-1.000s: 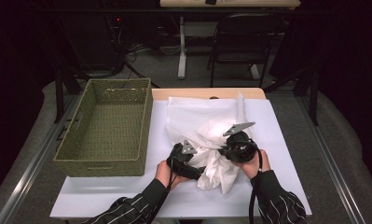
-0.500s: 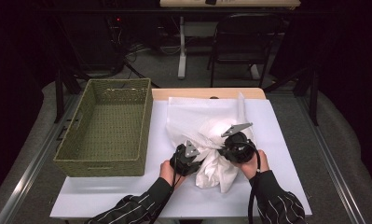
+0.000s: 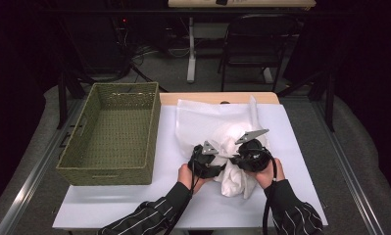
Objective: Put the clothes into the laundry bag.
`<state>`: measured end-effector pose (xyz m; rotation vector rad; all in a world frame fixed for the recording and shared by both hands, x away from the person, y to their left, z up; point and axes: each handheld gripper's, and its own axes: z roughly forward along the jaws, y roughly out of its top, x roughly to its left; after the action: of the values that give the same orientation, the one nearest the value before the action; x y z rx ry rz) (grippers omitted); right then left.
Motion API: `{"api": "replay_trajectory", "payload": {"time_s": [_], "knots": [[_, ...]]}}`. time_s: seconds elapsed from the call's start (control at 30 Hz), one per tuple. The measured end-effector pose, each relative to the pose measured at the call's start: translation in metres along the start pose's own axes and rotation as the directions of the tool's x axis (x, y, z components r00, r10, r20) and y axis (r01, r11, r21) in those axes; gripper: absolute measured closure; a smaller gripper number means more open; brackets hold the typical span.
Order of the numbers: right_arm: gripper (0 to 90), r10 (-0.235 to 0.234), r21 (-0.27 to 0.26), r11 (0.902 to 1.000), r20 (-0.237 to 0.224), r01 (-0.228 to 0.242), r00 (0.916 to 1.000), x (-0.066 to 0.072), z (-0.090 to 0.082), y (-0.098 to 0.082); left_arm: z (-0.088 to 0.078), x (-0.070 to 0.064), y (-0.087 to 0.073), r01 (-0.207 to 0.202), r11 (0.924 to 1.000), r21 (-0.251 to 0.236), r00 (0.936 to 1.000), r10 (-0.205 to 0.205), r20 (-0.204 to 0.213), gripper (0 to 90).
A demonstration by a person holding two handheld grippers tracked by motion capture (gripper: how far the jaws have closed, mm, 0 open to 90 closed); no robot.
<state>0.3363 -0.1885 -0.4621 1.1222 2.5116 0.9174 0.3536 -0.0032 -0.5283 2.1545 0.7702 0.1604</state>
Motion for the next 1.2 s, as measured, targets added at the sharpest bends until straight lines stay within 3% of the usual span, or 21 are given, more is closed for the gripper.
{"api": "replay_trajectory", "payload": {"time_s": [0.17, 0.23, 0.37, 0.5, 0.6, 0.7, 0.73, 0.77, 0.8, 0.83, 0.87, 1.07, 1.2], "knots": [[88.9, 0.005, 0.014, 0.9999, 0.005, -0.005, 1.0, -0.003, 0.002, -0.002, -0.018, 0.006, -0.006, -0.022, 0.9997, 0.009, 0.9997, 0.022, 0.013, 33.5], [88.8, -0.004, 0.014, 0.9999, 0.009, 0.004, 1.0, -0.002, 0.003, -0.001, -0.025, 0.006, -0.008, -0.035, 0.9993, 0.015, 0.9994, 0.035, -0.007, 26.5], [88.6, -0.005, 0.013, 0.9999, 0.012, 0.005, 0.9999, -0.001, 0.002, -0.001, -0.04, 0.007, -0.018, -0.037, 0.999, 0.026, 0.9985, 0.038, -0.04, 19.0], [88.5, 0.005, 0.008, 1.0, 0.014, -0.005, 0.9999, -0.001, 0.001, 0.0, -0.041, 0.013, -0.024, -0.028, 0.9974, 0.066, 0.9964, 0.033, -0.078, 15.8], [88.5, 0.004, 0.002, 1.0, 0.013, -0.004, 0.9999, -0.001, 0.0, 0.0, -0.03, 0.019, -0.027, -0.004, 0.996, 0.089, 0.998, 0.009, -0.063, 19.9], [88.6, 0.008, 0.001, 1.0, 0.011, -0.008, 0.9999, -0.001, 0.0, 0.0, -0.016, 0.018, -0.03, -0.006, 0.9971, 0.076, 0.9981, 0.011, -0.06, 30.2], [88.6, 0.008, 0.002, 1.0, 0.01, -0.008, 0.9999, -0.001, 0.0, 0.0, -0.014, 0.019, -0.03, 0.003, 0.9986, 0.052, 0.9986, 0.0, -0.053, 36.3], [88.6, 0.009, -0.003, 1.0, 0.01, -0.009, 0.9999, -0.001, 0.0, 0.001, -0.012, 0.018, -0.031, 0.018, 0.9997, 0.016, 0.9991, -0.017, -0.039, 50.6], [88.6, 0.009, -0.003, 1.0, 0.01, -0.009, 0.9999, -0.001, 0.0, 0.001, -0.012, 0.018, -0.031, 0.018, 0.9997, 0.016, 0.9991, -0.017, -0.039, 59.5], [88.6, 0.013, -0.005, 0.9999, 0.01, -0.013, 0.9999, 0.0, -0.001, 0.001, -0.012, 0.018, -0.031, 0.017, 0.9998, -0.006, 0.9992, -0.018, -0.035, 59.5], [88.8, 0.008, -0.017, 0.9998, 0.008, -0.008, 0.9999, 0.0, -0.003, 0.002, -0.011, 0.016, -0.03, 0.015, 0.9996, -0.023, 0.9995, -0.015, -0.028, 69.6], [89.2, 0.0, -0.068, 0.9977, -0.018, -0.001, 0.9998, 0.007, -0.01, 0.008, -0.014, 0.008, -0.018, -0.006, 0.9997, -0.024, 0.9996, 0.005, -0.028, 73.9], [89.3, -0.014, -0.096, 0.9953, -0.044, 0.009, 0.9989, 0.015, -0.016, 0.012, -0.009, 0.006, -0.006, 0.038, 0.9991, -0.017, 0.9988, -0.039, -0.029, 74.1]]}}
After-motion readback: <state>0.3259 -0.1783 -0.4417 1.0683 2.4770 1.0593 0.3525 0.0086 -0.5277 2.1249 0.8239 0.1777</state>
